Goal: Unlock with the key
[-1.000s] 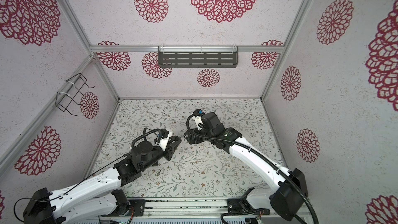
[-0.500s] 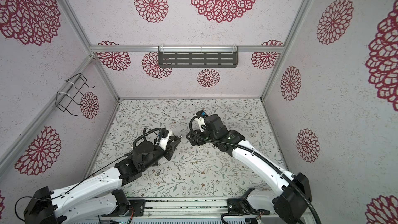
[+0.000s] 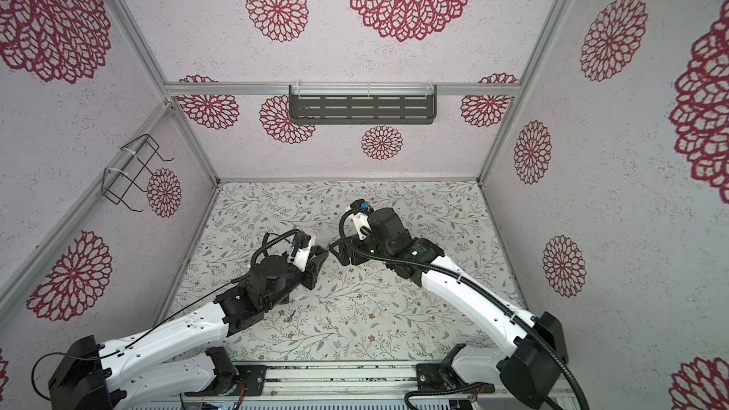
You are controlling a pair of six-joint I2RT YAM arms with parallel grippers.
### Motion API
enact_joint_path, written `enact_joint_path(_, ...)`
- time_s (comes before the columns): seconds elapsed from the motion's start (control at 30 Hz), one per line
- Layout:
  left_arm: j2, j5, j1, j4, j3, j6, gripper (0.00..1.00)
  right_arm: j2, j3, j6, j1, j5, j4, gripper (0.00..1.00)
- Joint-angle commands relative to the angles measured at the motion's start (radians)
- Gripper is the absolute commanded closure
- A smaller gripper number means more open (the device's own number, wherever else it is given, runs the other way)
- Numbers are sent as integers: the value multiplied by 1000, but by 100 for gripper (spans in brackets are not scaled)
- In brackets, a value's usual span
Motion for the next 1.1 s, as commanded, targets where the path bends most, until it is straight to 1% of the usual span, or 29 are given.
enact_joint_path(0.0, 1, -12, -6, 24, 32, 5, 100, 24, 38, 27, 5, 7, 27, 17)
enact_joint_path(0.3, -8, -27, -6, 31, 20, 1, 100, 54, 42, 22, 5, 88, -6, 17)
enact_joint_path(0.4, -2, -39, -5, 45, 11, -2, 100, 42, 38, 22, 5, 72, -1, 17)
enact_joint_path(0.5, 18, -71, -4, 31, 19, -14, 100, 3, 12, 25, 5, 16, 37, 16)
enact_joint_path(0.53, 28, -79, -2, 20, 26, -20, 100, -10, 5, 26, 5, 18, 37, 16)
enact_joint_path(0.6, 48, -97, 3, -5, 38, -39, 100, -31, -11, 31, 2, 59, 19, 16)
enact_joint_path(0.77, 138, -91, 50, -103, 88, -140, 100, -85, -115, 86, -30, 191, 11, 16)
enact_joint_path(0.9, 230, -51, 98, -184, 139, -242, 100, -125, -225, 130, -48, 182, 82, 16)
enact_joint_path(1.0, 340, -33, 154, -288, 209, -353, 100, -136, -281, 164, -53, 182, 122, 16)
enact_joint_path(1.07, 422, 11, 195, -343, 258, -415, 100, -137, -306, 182, -54, 187, 136, 16)
